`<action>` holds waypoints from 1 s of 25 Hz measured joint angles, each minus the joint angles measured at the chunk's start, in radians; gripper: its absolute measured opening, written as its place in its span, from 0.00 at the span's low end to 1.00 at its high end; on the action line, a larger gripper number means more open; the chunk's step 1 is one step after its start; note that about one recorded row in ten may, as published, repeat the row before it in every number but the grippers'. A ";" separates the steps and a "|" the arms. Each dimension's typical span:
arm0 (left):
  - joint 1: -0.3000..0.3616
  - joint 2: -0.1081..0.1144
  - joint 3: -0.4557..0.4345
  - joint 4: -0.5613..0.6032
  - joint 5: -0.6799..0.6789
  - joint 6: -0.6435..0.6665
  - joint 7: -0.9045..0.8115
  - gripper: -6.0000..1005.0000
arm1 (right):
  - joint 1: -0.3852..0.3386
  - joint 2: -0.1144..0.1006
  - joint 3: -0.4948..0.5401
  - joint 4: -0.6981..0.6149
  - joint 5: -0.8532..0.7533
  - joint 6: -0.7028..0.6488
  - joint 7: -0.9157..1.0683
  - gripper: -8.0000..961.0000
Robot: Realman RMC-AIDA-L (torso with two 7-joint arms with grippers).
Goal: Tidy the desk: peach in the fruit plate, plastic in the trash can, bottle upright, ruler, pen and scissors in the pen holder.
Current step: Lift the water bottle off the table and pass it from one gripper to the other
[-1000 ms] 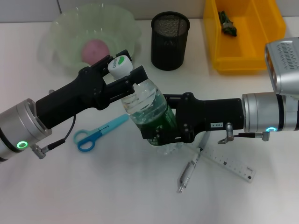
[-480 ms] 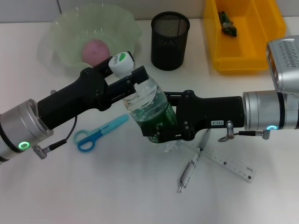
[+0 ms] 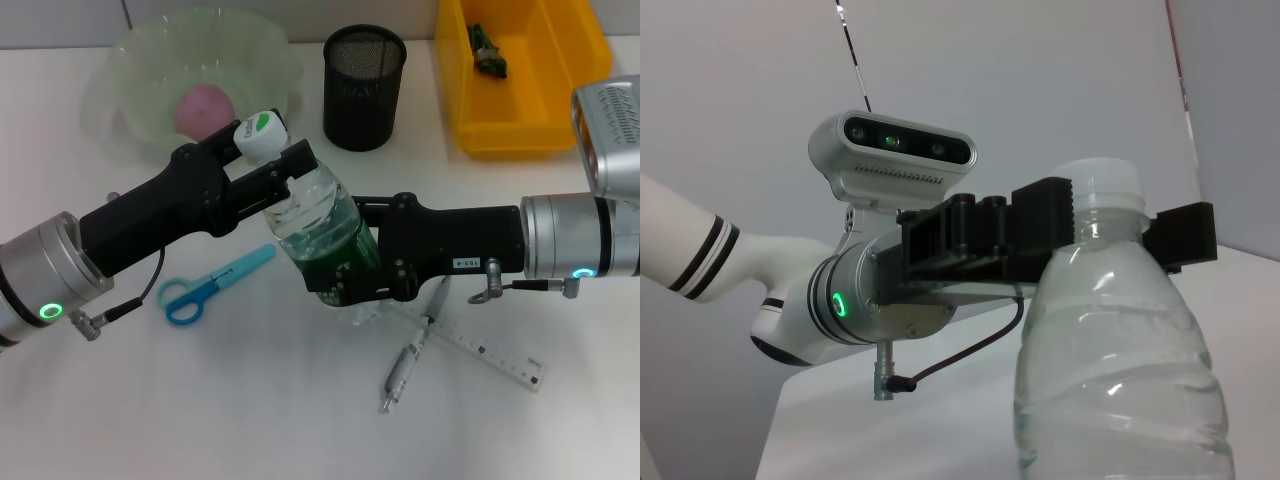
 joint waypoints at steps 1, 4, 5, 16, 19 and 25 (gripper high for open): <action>0.000 0.000 0.000 0.000 0.000 0.000 0.001 0.72 | 0.000 0.000 0.000 0.000 0.000 0.000 0.000 0.83; 0.000 0.001 -0.001 -0.003 -0.010 -0.002 0.010 0.69 | -0.001 0.000 0.000 -0.001 0.000 -0.001 0.000 0.83; 0.000 0.002 0.000 -0.003 -0.012 -0.003 0.010 0.68 | -0.001 0.000 0.000 -0.001 0.000 -0.001 0.000 0.83; -0.003 0.004 0.006 -0.003 -0.012 -0.003 0.001 0.51 | -0.003 0.000 0.000 -0.004 0.013 -0.004 0.000 0.84; -0.003 0.004 0.006 -0.003 -0.013 -0.003 0.000 0.44 | -0.004 0.000 0.001 -0.004 0.015 -0.007 0.000 0.84; -0.003 0.004 0.004 -0.003 -0.011 -0.003 -0.001 0.44 | -0.004 0.000 -0.006 -0.006 0.017 -0.008 -0.006 0.85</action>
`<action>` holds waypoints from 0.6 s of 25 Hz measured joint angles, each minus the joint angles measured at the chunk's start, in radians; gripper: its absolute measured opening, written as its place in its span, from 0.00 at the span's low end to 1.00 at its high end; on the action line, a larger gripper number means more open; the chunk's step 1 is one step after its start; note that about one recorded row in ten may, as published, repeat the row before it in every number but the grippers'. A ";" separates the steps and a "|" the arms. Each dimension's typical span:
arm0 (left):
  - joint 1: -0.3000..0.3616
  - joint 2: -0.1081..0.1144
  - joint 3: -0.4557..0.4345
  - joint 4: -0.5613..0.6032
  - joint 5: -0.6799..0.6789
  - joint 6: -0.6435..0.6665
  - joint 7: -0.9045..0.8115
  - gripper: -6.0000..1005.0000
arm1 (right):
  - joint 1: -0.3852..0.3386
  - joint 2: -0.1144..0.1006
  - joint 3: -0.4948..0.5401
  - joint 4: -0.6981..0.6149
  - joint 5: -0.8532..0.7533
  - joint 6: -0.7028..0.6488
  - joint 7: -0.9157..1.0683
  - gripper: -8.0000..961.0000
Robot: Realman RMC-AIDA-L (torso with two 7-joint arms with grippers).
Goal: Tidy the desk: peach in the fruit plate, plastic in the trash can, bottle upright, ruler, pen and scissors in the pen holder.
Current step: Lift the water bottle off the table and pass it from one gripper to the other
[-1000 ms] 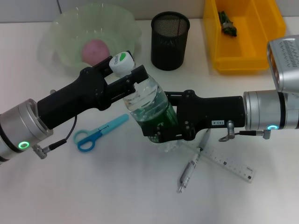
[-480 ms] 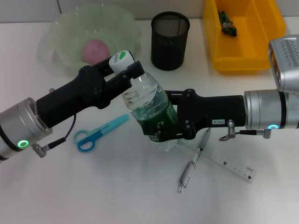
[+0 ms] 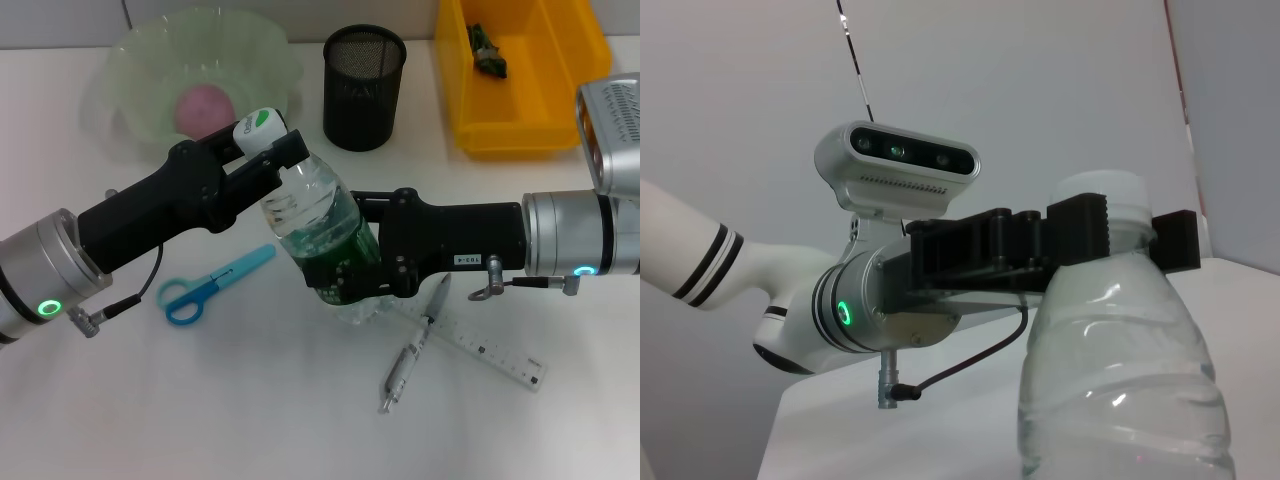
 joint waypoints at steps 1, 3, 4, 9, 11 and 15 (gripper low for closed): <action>0.000 0.000 -0.001 0.000 0.000 0.001 0.000 0.44 | 0.000 0.000 0.000 0.000 0.000 -0.001 -0.001 0.85; 0.000 0.000 -0.004 0.000 0.000 0.002 0.000 0.44 | -0.002 0.000 0.003 -0.001 0.007 -0.003 -0.003 0.85; 0.000 0.000 -0.006 0.000 -0.002 0.003 0.000 0.44 | -0.011 0.000 0.003 -0.007 0.026 -0.004 -0.005 0.85; 0.000 0.000 -0.005 0.000 0.000 0.004 -0.001 0.43 | -0.028 0.000 -0.006 -0.028 0.051 -0.007 -0.008 0.85; 0.000 0.000 -0.005 0.000 0.001 0.004 -0.001 0.43 | -0.029 0.000 -0.006 -0.029 0.051 -0.008 -0.008 0.85; 0.000 0.000 -0.005 0.000 0.001 0.004 -0.002 0.43 | -0.027 0.000 -0.006 -0.029 0.049 -0.008 -0.008 0.86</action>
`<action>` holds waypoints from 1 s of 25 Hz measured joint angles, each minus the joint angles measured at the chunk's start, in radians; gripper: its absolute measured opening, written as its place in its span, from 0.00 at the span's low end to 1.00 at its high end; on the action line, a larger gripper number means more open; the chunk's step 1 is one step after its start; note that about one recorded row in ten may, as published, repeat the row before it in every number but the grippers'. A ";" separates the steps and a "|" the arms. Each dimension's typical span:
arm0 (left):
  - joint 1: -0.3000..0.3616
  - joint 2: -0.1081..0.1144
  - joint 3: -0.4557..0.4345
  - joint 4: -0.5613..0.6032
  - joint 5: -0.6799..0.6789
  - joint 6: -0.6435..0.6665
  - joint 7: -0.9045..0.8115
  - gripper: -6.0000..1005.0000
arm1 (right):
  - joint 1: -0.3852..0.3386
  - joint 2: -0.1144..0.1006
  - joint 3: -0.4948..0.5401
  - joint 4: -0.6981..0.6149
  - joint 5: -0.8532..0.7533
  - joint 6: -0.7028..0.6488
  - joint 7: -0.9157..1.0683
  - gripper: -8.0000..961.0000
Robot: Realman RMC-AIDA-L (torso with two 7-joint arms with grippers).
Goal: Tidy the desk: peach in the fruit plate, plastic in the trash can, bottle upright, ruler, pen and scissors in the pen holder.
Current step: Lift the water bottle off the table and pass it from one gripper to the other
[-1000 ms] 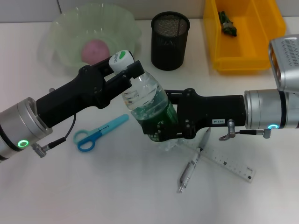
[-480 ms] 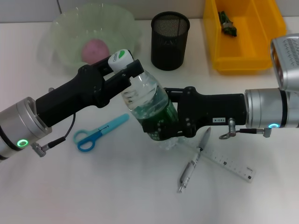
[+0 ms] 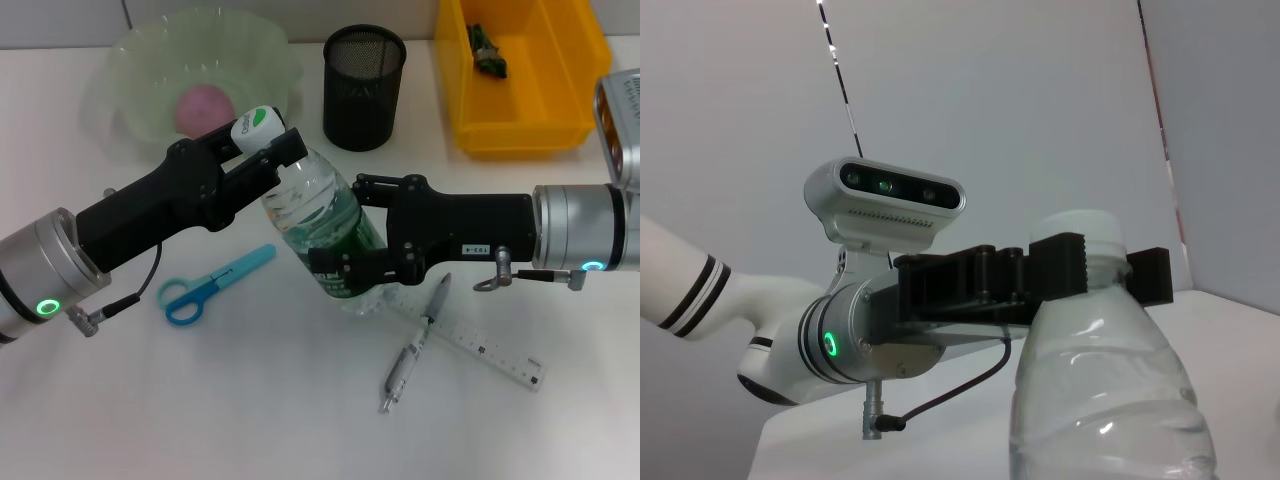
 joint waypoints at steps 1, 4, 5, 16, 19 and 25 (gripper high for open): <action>0.000 0.000 0.000 0.000 0.000 0.000 0.000 0.43 | 0.001 0.000 0.000 0.000 -0.001 0.000 0.001 0.86; 0.000 0.000 0.000 0.000 0.000 0.000 0.000 0.43 | 0.002 -0.001 -0.001 0.000 -0.003 0.001 0.005 0.86; 0.000 0.000 0.000 0.000 0.000 0.000 0.000 0.43 | 0.002 -0.001 -0.001 0.000 -0.003 0.001 0.005 0.86; 0.000 0.006 0.000 0.009 0.000 -0.010 0.000 0.43 | -0.006 -0.006 -0.023 -0.037 -0.008 0.008 0.037 0.86; 0.001 0.007 0.000 0.011 0.000 -0.017 0.000 0.43 | -0.009 -0.006 -0.031 -0.049 -0.008 0.006 0.048 0.86; 0.005 0.007 0.000 0.014 -0.001 -0.026 0.003 0.43 | -0.012 -0.006 -0.037 -0.058 -0.009 0.003 0.058 0.86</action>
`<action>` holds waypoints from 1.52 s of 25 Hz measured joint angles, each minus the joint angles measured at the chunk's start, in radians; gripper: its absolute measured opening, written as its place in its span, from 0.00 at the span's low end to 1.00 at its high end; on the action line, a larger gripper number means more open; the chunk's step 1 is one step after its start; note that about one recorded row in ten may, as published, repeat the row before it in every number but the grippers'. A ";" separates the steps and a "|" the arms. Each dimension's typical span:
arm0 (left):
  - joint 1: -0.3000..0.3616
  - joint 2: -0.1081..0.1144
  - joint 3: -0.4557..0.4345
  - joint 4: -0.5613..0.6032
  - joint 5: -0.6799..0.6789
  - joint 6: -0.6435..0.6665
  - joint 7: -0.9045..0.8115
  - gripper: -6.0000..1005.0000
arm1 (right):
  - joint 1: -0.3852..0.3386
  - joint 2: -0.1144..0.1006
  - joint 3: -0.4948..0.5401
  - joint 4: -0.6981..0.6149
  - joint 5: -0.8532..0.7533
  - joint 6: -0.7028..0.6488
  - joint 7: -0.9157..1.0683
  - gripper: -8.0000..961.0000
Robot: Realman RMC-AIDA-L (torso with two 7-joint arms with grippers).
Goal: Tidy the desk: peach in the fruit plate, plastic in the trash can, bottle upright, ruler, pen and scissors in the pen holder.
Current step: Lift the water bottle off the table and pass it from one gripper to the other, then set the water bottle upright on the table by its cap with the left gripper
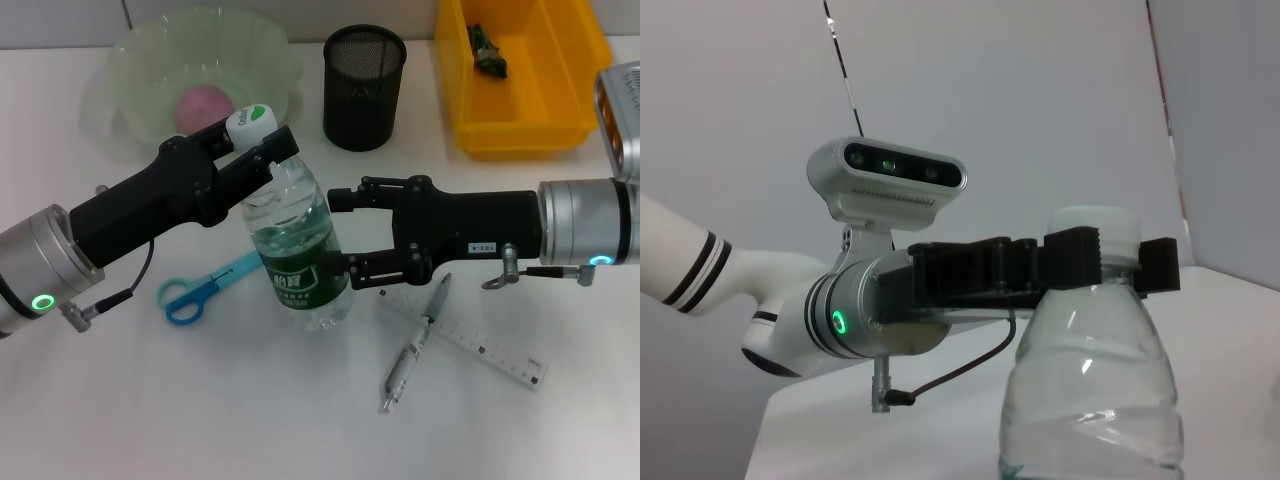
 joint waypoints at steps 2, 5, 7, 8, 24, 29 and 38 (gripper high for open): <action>0.002 0.001 -0.004 0.003 0.000 -0.001 0.002 0.44 | -0.012 0.000 -0.008 -0.023 0.000 -0.004 0.011 0.86; 0.008 0.003 -0.021 0.015 0.000 -0.001 0.003 0.44 | -0.038 0.000 -0.018 -0.069 0.000 -0.017 0.030 0.86; 0.014 0.004 -0.034 0.029 0.000 0.002 0.004 0.44 | -0.055 0.000 -0.019 -0.092 0.000 -0.030 0.036 0.86; 0.019 0.004 -0.040 0.040 0.000 0.004 0.005 0.44 | -0.061 0.000 -0.019 -0.099 0.000 -0.034 0.039 0.86; 0.065 0.005 -0.166 0.142 0.000 -0.034 0.214 0.45 | -0.135 0.001 -0.006 -0.107 -0.015 0.005 -0.026 0.86; 0.066 0.006 -0.179 0.159 0.000 -0.110 0.246 0.46 | -0.137 0.002 -0.012 -0.086 -0.010 0.060 -0.057 0.86; 0.071 0.008 -0.197 0.170 0.000 -0.237 0.288 0.46 | -0.137 0.004 -0.003 -0.052 -0.003 0.106 -0.107 0.86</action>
